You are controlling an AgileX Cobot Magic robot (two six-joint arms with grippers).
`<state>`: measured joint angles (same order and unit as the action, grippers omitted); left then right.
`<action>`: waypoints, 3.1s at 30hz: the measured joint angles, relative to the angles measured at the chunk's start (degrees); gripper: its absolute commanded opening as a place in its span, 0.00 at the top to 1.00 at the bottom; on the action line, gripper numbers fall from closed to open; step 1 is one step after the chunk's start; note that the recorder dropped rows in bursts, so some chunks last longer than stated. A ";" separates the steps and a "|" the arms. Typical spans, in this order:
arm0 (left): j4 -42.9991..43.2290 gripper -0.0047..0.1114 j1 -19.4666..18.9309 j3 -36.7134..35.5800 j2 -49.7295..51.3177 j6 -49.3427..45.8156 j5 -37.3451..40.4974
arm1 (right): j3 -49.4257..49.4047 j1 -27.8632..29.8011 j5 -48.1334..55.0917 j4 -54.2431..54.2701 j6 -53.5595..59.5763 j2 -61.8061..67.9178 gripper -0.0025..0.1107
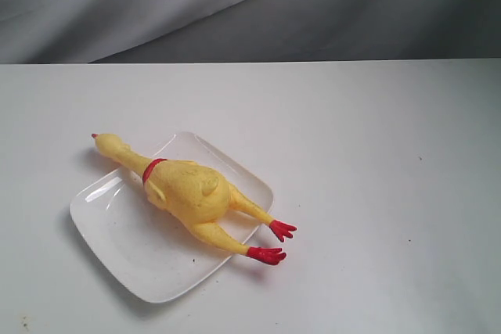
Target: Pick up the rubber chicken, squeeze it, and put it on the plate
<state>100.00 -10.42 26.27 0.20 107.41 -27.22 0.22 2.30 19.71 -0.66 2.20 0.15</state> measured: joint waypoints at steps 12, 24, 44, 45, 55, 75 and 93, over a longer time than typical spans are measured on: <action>0.00 0.96 -0.16 0.00 0.00 0.00 0.94 | 0.00 0.00 0.00 0.00 0.00 0.00 0.98; -48.75 0.96 -0.16 -4.67 0.00 -47.13 4.63 | 0.00 0.00 0.00 0.00 0.00 0.00 0.98; -107.83 0.96 -0.16 -6.68 0.00 -110.17 23.79 | 0.00 0.00 0.00 0.00 -0.08 0.00 0.98; -107.83 0.96 -0.16 -6.68 0.00 -110.17 24.46 | 0.00 0.00 0.00 0.00 -0.08 0.00 0.98; -98.18 0.96 -0.16 -11.70 -0.12 -97.28 25.81 | 0.00 0.00 0.00 0.00 -0.08 0.00 0.98; -98.60 0.96 -0.16 -22.13 -0.02 -102.89 29.41 | 0.00 0.00 0.00 0.00 -0.08 0.00 0.98; -100.32 0.96 -0.16 -25.99 -0.02 -102.89 44.78 | 0.00 0.00 0.00 0.00 -0.08 0.00 0.98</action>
<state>-0.32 -10.57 0.29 0.18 4.52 17.56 0.22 2.30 19.71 -0.66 2.12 0.15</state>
